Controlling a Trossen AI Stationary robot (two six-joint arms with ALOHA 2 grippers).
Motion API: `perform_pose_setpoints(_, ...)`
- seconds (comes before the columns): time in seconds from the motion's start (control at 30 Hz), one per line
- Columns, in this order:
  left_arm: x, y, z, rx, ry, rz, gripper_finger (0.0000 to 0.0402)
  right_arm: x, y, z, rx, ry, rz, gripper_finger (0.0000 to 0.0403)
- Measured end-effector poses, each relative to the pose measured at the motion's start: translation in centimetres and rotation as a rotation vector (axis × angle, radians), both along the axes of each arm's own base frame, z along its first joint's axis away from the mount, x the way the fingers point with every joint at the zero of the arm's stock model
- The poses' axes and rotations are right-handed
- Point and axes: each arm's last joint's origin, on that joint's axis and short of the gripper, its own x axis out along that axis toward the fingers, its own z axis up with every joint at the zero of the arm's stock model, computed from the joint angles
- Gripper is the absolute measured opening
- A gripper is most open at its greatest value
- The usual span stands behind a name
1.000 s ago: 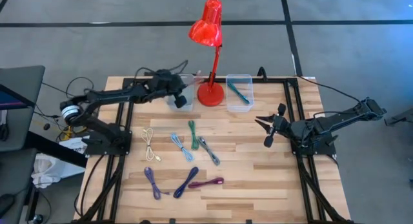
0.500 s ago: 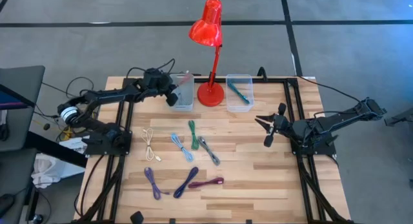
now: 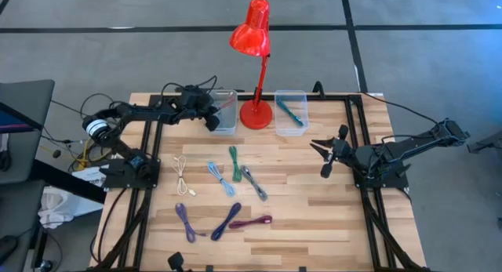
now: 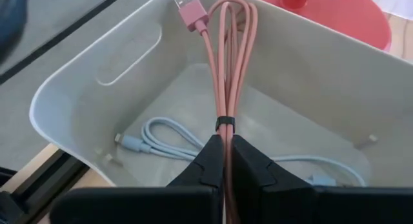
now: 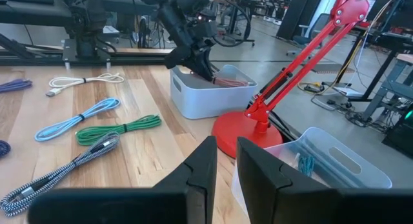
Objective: Pick & Place USB Port
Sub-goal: Put the light brown charger cable into the gray bin, then put the black and white charger cable into the transparent bin
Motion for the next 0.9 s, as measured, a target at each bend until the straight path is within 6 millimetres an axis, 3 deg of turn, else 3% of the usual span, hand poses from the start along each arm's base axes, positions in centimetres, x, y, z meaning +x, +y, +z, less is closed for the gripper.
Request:
perform_pose_setpoints(0.23,0.1,0.0,0.1,-0.004,-0.018,0.007,0.0073,0.0,0.0,0.0,0.0,0.001,0.0,0.0053)
perform_pose_setpoints(0.5,0.6,-0.4,0.3,0.011,-0.038,-0.023,0.0092,0.0,0.0,-0.1,-0.003,0.008,-0.002,0.0053)
perform_pose_setpoints(0.9,3.1,-5.5,3.1,0.047,-0.166,-0.333,0.0094,0.0,0.0,-0.1,0.004,0.003,-0.004,0.0053)
